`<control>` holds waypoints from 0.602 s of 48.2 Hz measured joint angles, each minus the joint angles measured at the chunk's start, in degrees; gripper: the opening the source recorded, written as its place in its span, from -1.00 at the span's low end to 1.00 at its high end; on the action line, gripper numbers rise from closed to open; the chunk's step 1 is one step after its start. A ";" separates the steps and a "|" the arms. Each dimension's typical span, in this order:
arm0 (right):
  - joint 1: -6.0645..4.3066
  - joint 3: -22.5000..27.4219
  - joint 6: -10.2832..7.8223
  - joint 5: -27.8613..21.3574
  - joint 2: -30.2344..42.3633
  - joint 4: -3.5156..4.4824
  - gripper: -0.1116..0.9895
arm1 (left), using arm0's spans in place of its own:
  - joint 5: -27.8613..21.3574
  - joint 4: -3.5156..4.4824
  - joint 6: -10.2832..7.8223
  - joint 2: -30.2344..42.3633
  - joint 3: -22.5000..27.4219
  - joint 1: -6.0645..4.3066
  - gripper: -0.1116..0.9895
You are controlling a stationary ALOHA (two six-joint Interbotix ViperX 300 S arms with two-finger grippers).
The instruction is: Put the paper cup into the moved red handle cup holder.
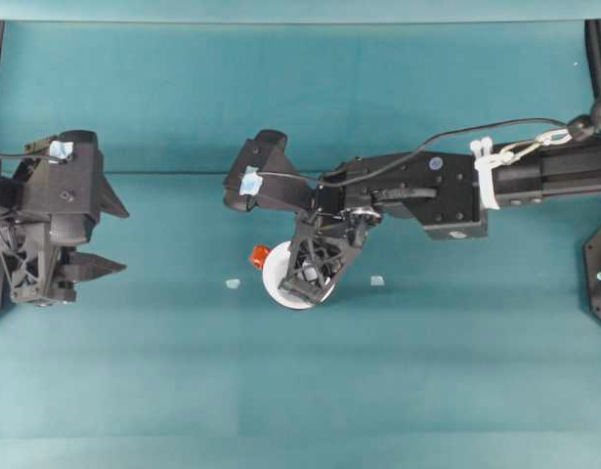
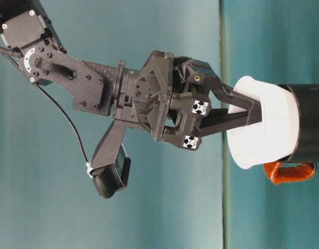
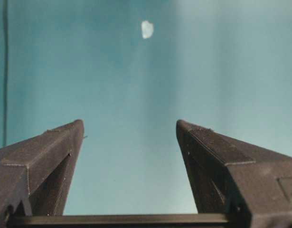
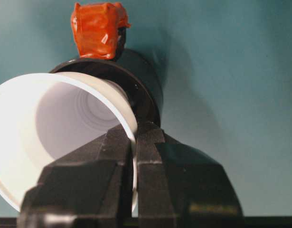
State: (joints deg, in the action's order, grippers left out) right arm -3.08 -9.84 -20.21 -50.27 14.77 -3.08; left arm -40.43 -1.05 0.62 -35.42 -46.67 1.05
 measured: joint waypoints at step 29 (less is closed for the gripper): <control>0.00 1.32 0.00 -0.53 -0.09 -0.62 0.60 | 0.00 0.00 0.00 0.00 0.00 0.00 0.71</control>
State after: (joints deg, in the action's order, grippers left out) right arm -3.08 -8.53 -20.21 -50.80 14.68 -3.69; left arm -40.43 -1.05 0.62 -35.42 -46.67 1.05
